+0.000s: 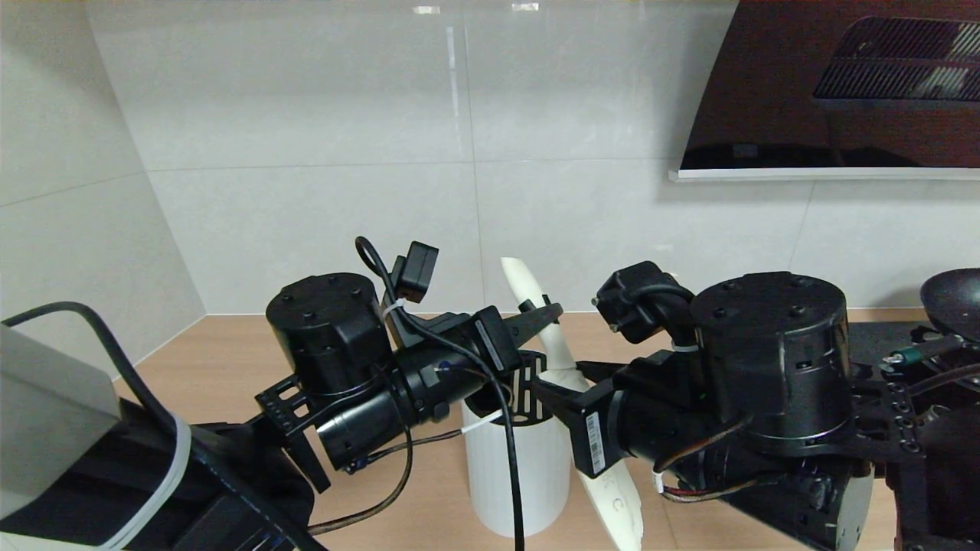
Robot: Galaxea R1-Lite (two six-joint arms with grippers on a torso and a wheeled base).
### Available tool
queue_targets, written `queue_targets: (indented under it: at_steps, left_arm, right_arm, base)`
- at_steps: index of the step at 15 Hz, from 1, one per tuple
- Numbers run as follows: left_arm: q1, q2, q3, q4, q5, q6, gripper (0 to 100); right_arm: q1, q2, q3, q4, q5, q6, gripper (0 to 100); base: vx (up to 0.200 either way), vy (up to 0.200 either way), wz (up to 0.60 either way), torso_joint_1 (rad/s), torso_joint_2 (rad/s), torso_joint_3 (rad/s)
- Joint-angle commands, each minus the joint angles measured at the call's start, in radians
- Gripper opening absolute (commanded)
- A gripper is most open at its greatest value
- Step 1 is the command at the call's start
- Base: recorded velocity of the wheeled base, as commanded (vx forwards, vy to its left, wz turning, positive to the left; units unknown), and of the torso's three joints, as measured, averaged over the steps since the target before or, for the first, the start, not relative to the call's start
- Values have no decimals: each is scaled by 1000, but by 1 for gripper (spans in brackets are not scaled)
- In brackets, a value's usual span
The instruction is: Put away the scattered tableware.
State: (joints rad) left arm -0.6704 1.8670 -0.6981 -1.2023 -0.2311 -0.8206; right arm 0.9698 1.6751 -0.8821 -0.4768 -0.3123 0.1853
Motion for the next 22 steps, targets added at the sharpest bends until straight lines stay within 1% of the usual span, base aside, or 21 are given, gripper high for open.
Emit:
queue_targets:
  at_steps: [1, 2, 3, 4, 6, 8, 9, 10, 11, 12, 13, 14, 15, 16, 17, 18, 19, 20, 21, 22]
  left_arm:
    - [0, -8, 0, 1, 1, 1, 0]
    - [0, -12, 0, 6, 1, 3, 0]
    - [0, -16, 0, 7, 1, 14, 0]
    - [0, -16, 0, 7, 3, 28, 0]
    - [0, -22, 0, 7, 7, 35, 0]
    - [3, -58, -1, 30, 7, 49, 0]
    - [12, -109, -12, 86, 9, 94, 0]
    - [32, -143, -38, 138, 39, 129, 0]
    - [45, -169, -86, 201, 85, 155, 0]
    - [55, -206, -143, 299, 151, 186, 0]
    - [65, -243, -213, 438, 231, 213, 0]
    - [66, -276, -299, 578, 302, 224, 0]
    - [66, -296, -366, 672, 354, 225, 0]
    - [66, -307, -409, 733, 384, 235, 0]
    - [66, -315, -460, 802, 409, 301, 0]
    - [69, -315, -462, 814, 418, 327, 0]
    - [74, -302, -465, 827, 478, 410, 0]
    - [74, -296, -462, 827, 512, 417, 0]
    - [51, -266, -462, 823, 585, 425, 0]
    - [15, -246, -460, 819, 674, 446, 0]
  right_arm:
    - [0, -6, 0, -3, -2, 0, 0]
    - [0, -6, 2, -3, -2, 0, 0]
    - [-2, -6, 0, -3, -4, 3, 0]
    - [-2, -6, 0, -3, -4, 6, 100]
    - [-2, -11, 0, -9, -4, 16, 100]
    - [-5, -29, 0, -9, -4, 19, 100]
    - [-17, -67, 0, -8, -10, 16, 100]
    - [-39, -98, 2, -8, -14, 14, 100]
    - [-72, -127, 3, -5, -14, 9, 100]
    - [-126, -147, 3, -6, -13, 8, 100]
    - [-212, -153, -1, -8, -7, -4, 100]
    - [-299, -167, 2, -8, -5, -12, 100]
    - [-344, -186, 0, -8, -2, -12, 100]
    - [-372, -198, -5, -8, 4, -12, 100]
    - [-410, -213, -6, -8, 38, -12, 100]
    - [-411, -216, -5, -8, 47, -12, 100]
    - [-418, -215, -1, -6, 53, -14, 100]
    - [-418, -213, 0, -6, 52, -14, 100]
    - [-418, -210, 5, -5, 52, -14, 100]
    - [-418, -206, 8, -6, 52, -14, 100]
  base:
    - [0, 0, 0, 0, 0, 0]
    - [0, 0, 0, 0, 0, 0]
    - [0, 0, 0, 0, 0, 0]
    - [0, 0, 0, 0, 0, 0]
    - [0, 0, 0, 0, 0, 0]
    - [0, 0, 0, 0, 0, 0]
    - [0, 0, 0, 0, 0, 0]
    - [0, 0, 0, 0, 0, 0]
    - [0, 0, 0, 0, 0, 0]
    - [0, 0, 0, 0, 0, 0]
    - [0, 0, 0, 0, 0, 0]
    - [0, 0, 0, 0, 0, 0]
    - [0, 0, 0, 0, 0, 0]
    - [0, 0, 0, 0, 0, 0]
    - [0, 0, 0, 0, 0, 0]
    - [0, 0, 0, 0, 0, 0]
    - [0, 0, 0, 0, 0, 0]
    - [0, 0, 0, 0, 0, 0]
    - [0, 0, 0, 0, 0, 0]
    - [0, 0, 0, 0, 0, 0]
